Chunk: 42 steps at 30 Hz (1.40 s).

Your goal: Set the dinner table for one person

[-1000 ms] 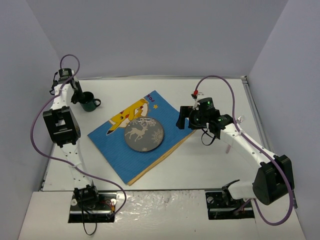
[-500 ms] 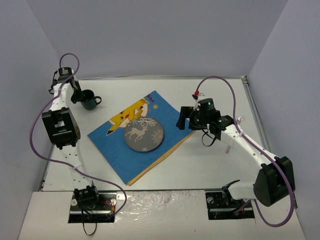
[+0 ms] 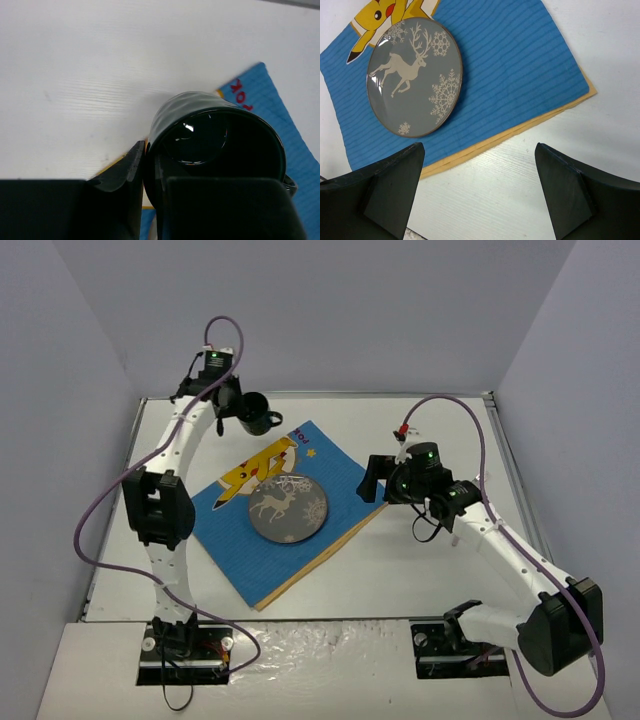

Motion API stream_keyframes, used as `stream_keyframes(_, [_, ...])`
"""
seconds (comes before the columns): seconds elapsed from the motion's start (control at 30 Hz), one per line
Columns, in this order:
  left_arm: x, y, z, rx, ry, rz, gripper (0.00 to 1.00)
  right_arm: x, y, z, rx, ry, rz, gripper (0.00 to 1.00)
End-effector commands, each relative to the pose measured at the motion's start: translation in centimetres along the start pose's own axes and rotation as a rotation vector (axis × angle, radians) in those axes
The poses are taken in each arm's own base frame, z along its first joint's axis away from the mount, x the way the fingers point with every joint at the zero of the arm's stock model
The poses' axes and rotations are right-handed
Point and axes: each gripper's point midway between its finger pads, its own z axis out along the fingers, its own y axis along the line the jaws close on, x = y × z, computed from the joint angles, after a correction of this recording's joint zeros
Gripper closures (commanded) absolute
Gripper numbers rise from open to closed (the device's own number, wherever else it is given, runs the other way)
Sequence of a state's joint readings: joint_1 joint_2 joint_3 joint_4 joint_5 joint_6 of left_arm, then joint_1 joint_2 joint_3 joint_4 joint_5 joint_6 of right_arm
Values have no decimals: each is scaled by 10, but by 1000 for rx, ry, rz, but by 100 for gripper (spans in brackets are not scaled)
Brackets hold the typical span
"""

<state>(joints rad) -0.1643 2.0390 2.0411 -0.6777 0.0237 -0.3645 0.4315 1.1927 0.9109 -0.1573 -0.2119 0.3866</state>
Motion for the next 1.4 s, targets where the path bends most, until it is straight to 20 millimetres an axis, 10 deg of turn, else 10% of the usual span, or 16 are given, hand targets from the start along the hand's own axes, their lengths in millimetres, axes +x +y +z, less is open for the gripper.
stream_keyframes(0.0, [-50,-57,-26,70,-195,-36,100,-13,4,-11,-13,-62,21,11])
stream_keyframes(0.4, [-19,-141,15,136,-182,-17,100,-6,4,-22,-13,-64,49,11])
stream_keyframes(1.37, [11,-149,78,104,-111,26,100,4,-8,-29,42,-59,58,11])
